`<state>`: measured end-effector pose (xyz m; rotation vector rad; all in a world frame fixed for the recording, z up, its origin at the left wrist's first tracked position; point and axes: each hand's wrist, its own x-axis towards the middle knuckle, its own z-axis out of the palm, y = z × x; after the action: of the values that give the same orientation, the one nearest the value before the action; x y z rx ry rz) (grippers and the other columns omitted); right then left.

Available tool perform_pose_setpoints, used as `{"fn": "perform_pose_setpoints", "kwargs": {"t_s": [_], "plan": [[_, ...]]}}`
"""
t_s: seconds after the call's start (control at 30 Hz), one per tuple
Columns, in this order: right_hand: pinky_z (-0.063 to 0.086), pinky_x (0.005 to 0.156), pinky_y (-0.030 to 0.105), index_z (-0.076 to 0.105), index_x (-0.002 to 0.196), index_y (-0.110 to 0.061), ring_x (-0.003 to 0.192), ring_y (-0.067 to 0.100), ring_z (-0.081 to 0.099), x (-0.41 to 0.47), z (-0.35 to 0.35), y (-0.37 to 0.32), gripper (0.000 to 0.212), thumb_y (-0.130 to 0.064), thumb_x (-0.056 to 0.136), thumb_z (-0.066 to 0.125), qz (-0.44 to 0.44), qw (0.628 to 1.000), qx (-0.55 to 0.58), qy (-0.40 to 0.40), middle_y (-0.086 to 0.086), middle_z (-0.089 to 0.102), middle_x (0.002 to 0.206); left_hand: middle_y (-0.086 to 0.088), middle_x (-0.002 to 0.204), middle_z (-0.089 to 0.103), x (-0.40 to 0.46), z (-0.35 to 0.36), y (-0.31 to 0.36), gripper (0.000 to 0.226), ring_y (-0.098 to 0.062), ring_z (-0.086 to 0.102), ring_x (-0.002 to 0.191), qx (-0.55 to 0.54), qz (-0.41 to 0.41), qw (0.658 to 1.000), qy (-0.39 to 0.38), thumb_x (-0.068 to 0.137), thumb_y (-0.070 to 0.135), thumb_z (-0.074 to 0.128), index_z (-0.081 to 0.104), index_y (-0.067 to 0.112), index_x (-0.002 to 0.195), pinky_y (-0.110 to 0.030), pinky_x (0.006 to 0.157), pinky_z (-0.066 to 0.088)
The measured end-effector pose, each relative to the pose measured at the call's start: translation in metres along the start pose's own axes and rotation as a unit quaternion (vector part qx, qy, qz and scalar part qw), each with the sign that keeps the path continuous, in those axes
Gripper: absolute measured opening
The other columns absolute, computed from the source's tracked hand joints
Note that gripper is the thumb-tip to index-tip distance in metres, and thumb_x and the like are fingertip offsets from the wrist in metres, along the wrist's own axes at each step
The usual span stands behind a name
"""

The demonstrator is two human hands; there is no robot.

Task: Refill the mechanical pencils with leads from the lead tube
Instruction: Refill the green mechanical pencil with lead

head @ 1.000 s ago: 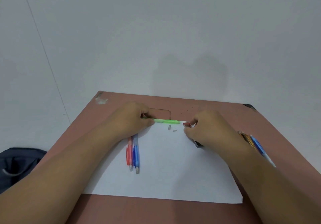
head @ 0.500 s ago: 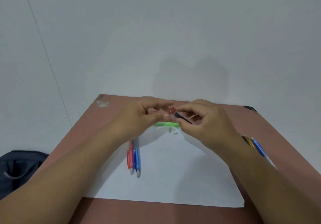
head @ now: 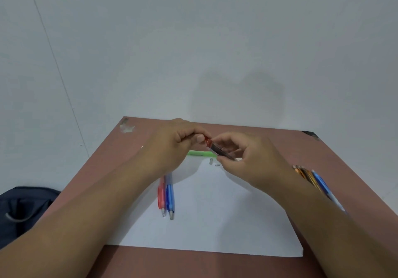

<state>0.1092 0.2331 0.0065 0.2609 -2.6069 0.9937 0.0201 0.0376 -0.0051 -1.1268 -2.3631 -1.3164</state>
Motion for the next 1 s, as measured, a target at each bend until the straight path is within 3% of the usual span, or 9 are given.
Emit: {"fn": "perform_pose_setpoints", "kwargs": {"t_s": [0.13,0.2,0.37,0.5,0.67,0.83,1.0], "plan": [[0.054,0.077,0.022,0.071,0.101,-0.036,0.090,0.003,0.066,0.001,0.000,-0.002,0.032,-0.011,0.083,0.073,-0.017,0.999,-0.026,0.025,-0.021,0.069,0.093,0.033,0.090,0.066,-0.001,0.001,0.004,0.038,0.004,0.061,0.092,-0.014,-0.027,0.999,0.022,0.096,0.017,0.063,0.068,0.053,0.085,-0.012,0.078,0.043],[0.052,0.080,0.023,0.071,0.103,-0.032,0.094,0.004,0.064,0.003,0.000,0.000,0.031,-0.009,0.082,0.072,-0.046,0.995,-0.057,0.065,-0.018,0.068,0.096,0.025,0.089,0.071,-0.001,0.005,0.005,0.035,0.002,0.065,0.090,-0.055,-0.049,0.997,0.035,0.097,0.016,0.063,0.069,0.049,0.089,-0.017,0.080,0.048],[0.053,0.087,0.029,0.071,0.110,-0.021,0.099,0.007,0.062,0.005,0.000,0.007,0.034,-0.002,0.081,0.069,-0.099,0.979,-0.109,0.139,-0.011,0.065,0.105,0.005,0.083,0.074,-0.002,0.018,0.013,0.024,-0.015,0.070,0.080,-0.171,-0.097,0.980,0.037,0.100,0.010,0.057,0.074,0.027,0.100,-0.032,0.067,0.056],[0.051,0.088,0.033,0.070,0.108,-0.020,0.102,0.017,0.061,0.007,0.000,0.012,0.032,-0.003,0.081,0.068,-0.131,0.968,-0.148,0.156,-0.009,0.066,0.106,0.000,0.086,0.076,-0.003,0.021,0.015,0.018,-0.020,0.072,0.082,-0.197,-0.097,0.975,0.038,0.097,0.009,0.062,0.074,0.022,0.103,-0.037,0.074,0.059],[0.041,0.091,0.017,0.071,0.106,-0.019,0.101,0.020,0.061,0.006,0.004,0.011,0.031,0.003,0.083,0.066,-0.141,0.951,-0.181,0.205,-0.010,0.070,0.103,0.004,0.091,0.076,-0.006,0.022,0.016,0.022,-0.018,0.074,0.086,-0.194,-0.074,0.976,0.067,0.097,0.013,0.064,0.072,0.032,0.100,-0.045,0.086,0.059],[0.043,0.107,0.038,0.074,0.106,-0.005,0.101,0.028,0.067,0.010,-0.001,0.012,0.022,0.006,0.092,0.059,-0.264,0.881,-0.273,0.281,0.007,0.073,0.106,-0.004,0.093,0.077,-0.005,0.020,0.024,0.016,-0.023,0.075,0.086,-0.286,-0.089,0.950,0.091,0.094,0.006,0.065,0.070,0.019,0.100,-0.040,0.084,0.060],[0.049,0.100,0.039,0.074,0.113,-0.014,0.113,0.037,0.062,0.009,0.005,0.014,0.027,-0.001,0.094,0.061,-0.203,0.891,-0.290,0.285,0.008,0.068,0.120,-0.013,0.092,0.077,-0.005,0.020,0.027,0.013,-0.028,0.075,0.087,-0.339,-0.133,0.927,0.090,0.095,0.001,0.063,0.067,0.009,0.104,-0.034,0.080,0.061]]}}
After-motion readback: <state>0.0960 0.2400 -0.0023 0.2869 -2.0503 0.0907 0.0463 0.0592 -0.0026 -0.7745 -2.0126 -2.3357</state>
